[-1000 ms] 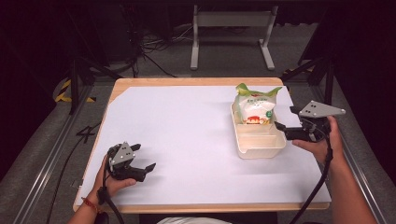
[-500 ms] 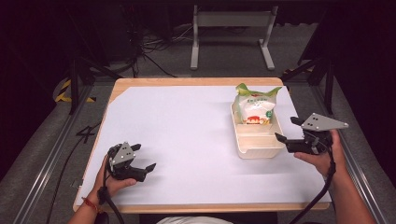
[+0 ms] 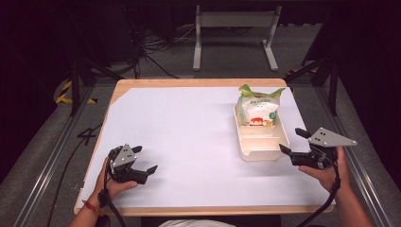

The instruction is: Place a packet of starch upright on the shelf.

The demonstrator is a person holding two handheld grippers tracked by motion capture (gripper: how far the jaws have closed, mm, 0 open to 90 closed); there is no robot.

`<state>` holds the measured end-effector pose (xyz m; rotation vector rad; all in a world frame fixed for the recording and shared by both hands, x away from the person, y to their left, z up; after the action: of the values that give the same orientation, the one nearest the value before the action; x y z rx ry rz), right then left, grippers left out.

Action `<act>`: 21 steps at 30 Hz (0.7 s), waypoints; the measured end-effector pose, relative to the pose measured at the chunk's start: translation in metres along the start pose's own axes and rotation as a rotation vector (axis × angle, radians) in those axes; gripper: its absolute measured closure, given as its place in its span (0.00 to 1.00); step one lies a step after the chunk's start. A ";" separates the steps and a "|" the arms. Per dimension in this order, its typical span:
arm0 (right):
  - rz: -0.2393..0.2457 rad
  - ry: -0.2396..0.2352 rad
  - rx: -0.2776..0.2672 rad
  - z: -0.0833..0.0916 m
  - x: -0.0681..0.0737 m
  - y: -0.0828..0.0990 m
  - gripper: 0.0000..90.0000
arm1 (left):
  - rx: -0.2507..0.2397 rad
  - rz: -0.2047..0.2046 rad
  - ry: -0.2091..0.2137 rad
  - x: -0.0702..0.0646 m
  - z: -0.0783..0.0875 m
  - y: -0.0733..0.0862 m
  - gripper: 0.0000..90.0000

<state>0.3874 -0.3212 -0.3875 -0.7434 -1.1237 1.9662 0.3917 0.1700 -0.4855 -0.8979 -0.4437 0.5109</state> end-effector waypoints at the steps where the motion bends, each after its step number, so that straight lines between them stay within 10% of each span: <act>1: 0.003 -0.002 -0.001 0.001 0.001 0.002 0.23 | -0.003 -0.002 -0.002 0.000 0.000 0.000 0.11; 21: 0.007 0.007 0.024 0.005 0.000 0.045 0.21 | -0.016 0.002 -0.014 0.002 0.004 -0.001 0.10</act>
<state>0.3694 -0.3394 -0.4246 -0.7423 -1.0925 1.9782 0.3915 0.1731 -0.4821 -0.9103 -0.4603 0.5161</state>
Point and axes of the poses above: each handheld gripper's, and its own axes: z roughly backward along the jaws, y roughly out of its underside, x roughly to its left, the point moved 7 cm from there along -z, roughly forward along the jaws, and after that the axes turned 6 degrees about -z, right-handed, at the moved point
